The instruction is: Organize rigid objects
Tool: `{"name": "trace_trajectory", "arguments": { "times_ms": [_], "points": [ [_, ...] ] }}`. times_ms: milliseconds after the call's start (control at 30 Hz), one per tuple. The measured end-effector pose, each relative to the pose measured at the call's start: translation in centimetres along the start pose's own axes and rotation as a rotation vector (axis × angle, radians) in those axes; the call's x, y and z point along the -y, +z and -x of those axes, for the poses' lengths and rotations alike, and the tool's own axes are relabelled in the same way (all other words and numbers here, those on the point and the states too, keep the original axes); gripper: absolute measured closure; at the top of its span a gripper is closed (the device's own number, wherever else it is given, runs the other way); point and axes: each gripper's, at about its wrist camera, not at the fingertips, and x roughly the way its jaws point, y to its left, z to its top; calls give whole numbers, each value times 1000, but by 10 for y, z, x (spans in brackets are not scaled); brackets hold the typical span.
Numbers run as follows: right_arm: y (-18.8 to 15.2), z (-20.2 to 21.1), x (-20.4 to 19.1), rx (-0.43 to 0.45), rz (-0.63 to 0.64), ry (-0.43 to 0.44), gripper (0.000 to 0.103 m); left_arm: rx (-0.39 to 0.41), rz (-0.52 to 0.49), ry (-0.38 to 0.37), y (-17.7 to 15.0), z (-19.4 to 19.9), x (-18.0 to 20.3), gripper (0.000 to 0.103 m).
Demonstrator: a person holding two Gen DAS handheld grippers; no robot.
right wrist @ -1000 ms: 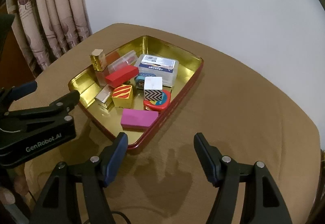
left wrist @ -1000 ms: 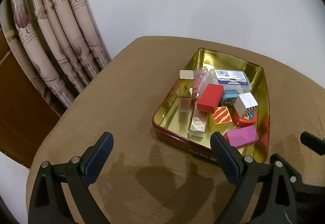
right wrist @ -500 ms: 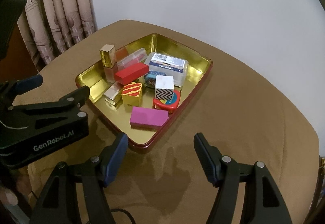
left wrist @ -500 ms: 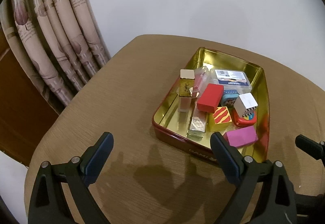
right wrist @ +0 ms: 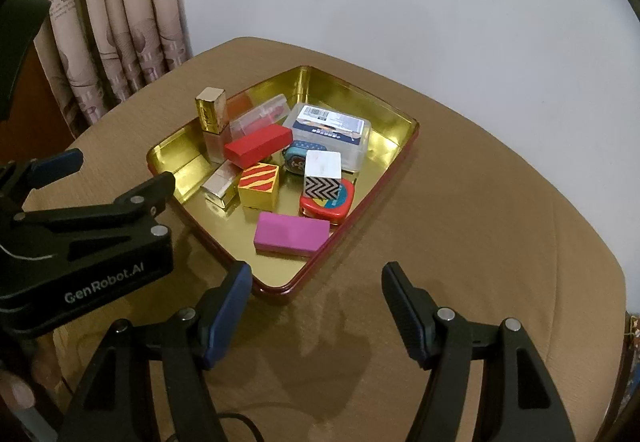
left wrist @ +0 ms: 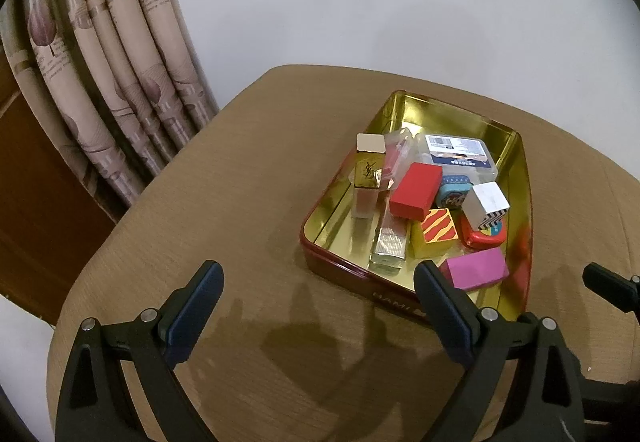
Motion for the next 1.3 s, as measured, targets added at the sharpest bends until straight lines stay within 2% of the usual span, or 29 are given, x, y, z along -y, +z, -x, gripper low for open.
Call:
{"name": "trace_trajectory", "arguments": {
  "times_ms": [333,1300],
  "points": [
    [0,-4,0,-9,-22,12,34,-10,8,-22,-2,-1,1,8],
    [4,-4,-6,-5,-7,1,34,-20,23,-11,-1,-3,-3,8]
  ]
}}
